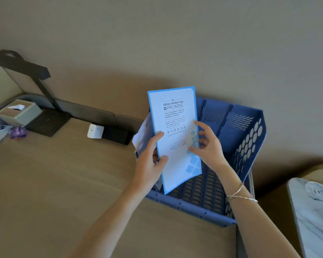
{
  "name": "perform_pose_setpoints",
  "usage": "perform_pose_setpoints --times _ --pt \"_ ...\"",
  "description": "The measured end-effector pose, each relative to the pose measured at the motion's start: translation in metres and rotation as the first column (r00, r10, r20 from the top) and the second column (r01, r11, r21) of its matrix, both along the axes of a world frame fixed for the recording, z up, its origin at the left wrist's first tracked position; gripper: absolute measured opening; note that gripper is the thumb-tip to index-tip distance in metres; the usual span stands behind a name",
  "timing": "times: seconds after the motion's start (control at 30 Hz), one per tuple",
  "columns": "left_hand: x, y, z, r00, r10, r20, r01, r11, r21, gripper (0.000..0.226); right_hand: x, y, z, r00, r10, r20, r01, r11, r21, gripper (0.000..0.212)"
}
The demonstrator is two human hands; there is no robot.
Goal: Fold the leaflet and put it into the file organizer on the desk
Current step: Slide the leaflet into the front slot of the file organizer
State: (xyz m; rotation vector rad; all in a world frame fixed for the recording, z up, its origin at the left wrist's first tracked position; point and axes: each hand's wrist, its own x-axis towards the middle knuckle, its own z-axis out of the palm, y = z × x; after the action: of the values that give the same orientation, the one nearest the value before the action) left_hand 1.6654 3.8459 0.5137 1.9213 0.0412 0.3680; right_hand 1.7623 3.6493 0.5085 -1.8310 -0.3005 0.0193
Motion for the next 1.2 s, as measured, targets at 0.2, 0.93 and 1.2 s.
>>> perform_pose_setpoints --times 0.2,0.93,1.2 --pt "-0.011 0.006 -0.028 0.997 0.07 -0.032 -0.07 0.998 0.006 0.072 0.021 0.028 -0.029 0.995 0.101 -0.006 -0.102 0.993 -0.053 0.083" --pt "-0.011 0.001 -0.086 0.969 0.183 -0.168 -0.13 0.949 0.286 0.066 0.07 0.059 -0.086 0.967 0.25 0.054 -0.238 0.958 -0.162 0.089" --pt "-0.01 -0.005 -0.088 0.969 0.219 -0.11 -0.178 0.937 0.301 0.063 0.076 0.063 -0.086 0.955 0.29 0.059 -0.274 0.943 -0.191 0.088"
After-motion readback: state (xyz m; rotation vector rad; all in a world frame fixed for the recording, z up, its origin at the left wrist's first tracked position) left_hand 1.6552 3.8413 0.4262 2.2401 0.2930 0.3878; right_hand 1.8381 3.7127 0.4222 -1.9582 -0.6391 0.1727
